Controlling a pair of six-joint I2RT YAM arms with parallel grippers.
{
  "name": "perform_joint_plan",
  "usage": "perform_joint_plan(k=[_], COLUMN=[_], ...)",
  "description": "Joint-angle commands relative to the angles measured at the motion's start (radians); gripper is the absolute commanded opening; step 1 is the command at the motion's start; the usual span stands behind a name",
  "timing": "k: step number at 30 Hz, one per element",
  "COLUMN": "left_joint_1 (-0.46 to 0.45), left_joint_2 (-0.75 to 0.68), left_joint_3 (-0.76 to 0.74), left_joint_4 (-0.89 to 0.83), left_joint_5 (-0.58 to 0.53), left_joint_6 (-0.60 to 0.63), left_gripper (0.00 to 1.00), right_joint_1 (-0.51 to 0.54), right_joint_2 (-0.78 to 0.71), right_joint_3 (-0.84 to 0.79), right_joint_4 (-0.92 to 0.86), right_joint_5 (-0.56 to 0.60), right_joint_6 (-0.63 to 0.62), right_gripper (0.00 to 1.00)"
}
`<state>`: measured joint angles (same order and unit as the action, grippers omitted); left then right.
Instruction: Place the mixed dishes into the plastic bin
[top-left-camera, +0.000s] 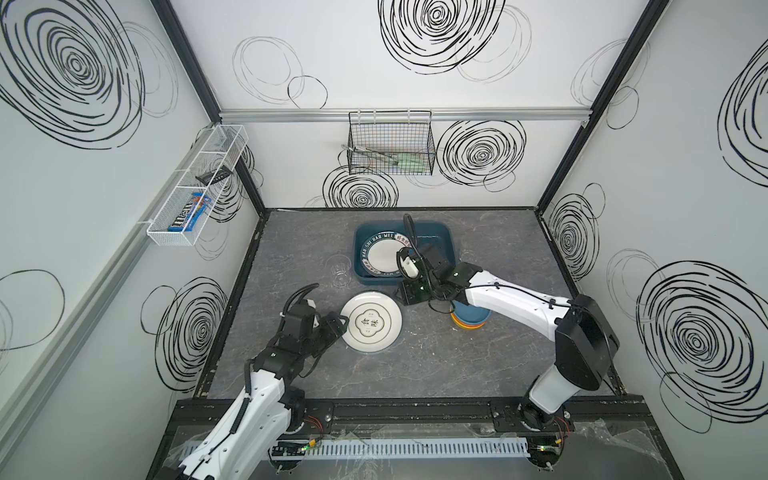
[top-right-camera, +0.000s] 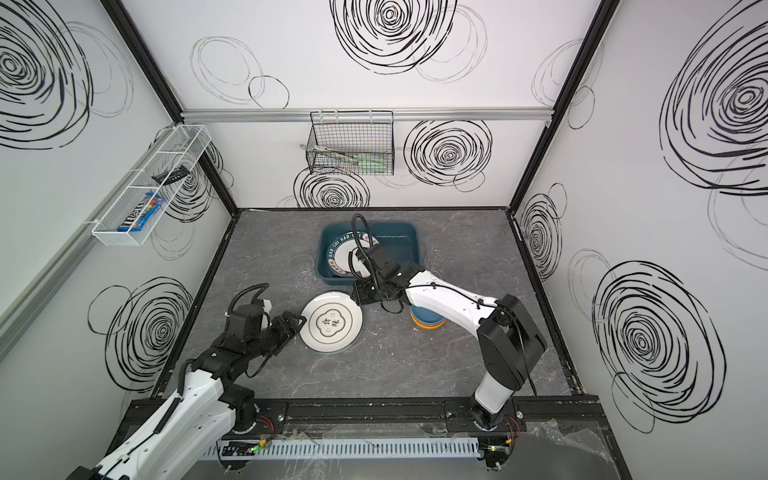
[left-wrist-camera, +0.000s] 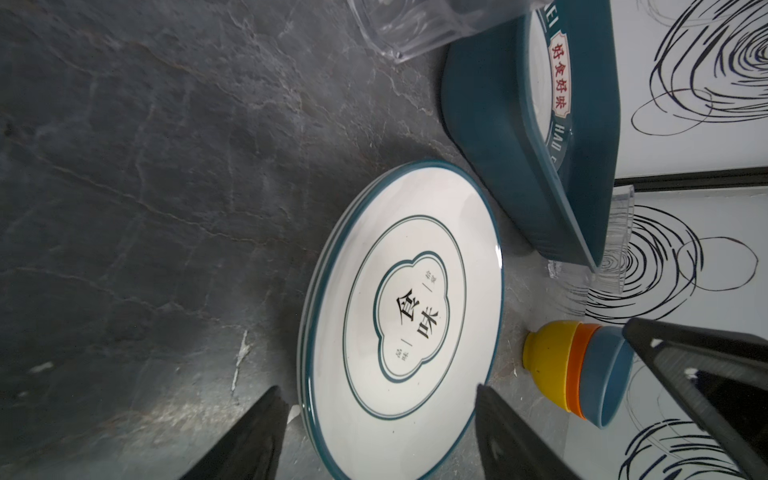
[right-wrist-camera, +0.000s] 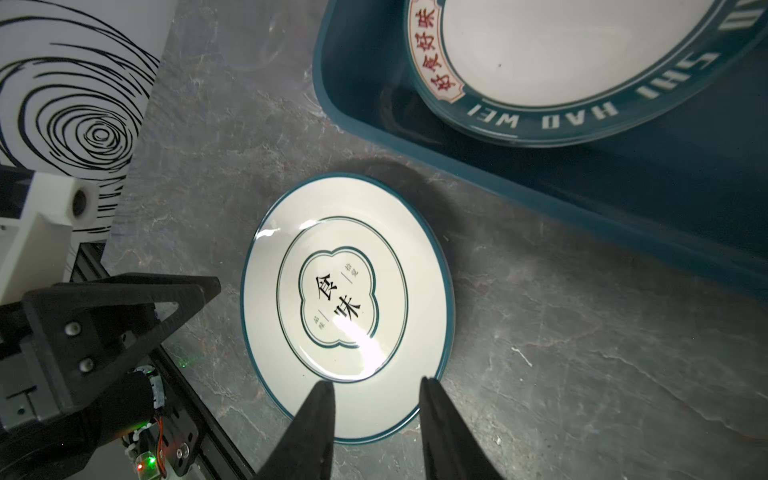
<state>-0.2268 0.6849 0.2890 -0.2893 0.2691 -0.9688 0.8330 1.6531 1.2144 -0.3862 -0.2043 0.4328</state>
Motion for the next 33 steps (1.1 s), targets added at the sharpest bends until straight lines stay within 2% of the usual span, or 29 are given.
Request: perform_joint_plan(k=[1,17,33], left_joint_1=[0.008,0.006,0.006], left_joint_2=[0.007,0.046,0.088], left_joint_3=[-0.02,-0.071,-0.089], left_joint_4=[0.061,0.14,0.19], left_joint_5=[0.004,0.025,0.032], left_joint_6=[0.009,0.001,0.0], left_gripper=[0.75,0.72,0.68], right_joint_1=[0.019,0.031,0.029], right_joint_2=[0.026,0.172,0.21], right_joint_3=[-0.019,-0.012,0.0], right_joint_4=[0.026,0.054,0.066], right_joint_5=[0.014,0.052,0.043], right_joint_6=[0.023,0.045,0.051], right_gripper=[0.4,0.39,0.37])
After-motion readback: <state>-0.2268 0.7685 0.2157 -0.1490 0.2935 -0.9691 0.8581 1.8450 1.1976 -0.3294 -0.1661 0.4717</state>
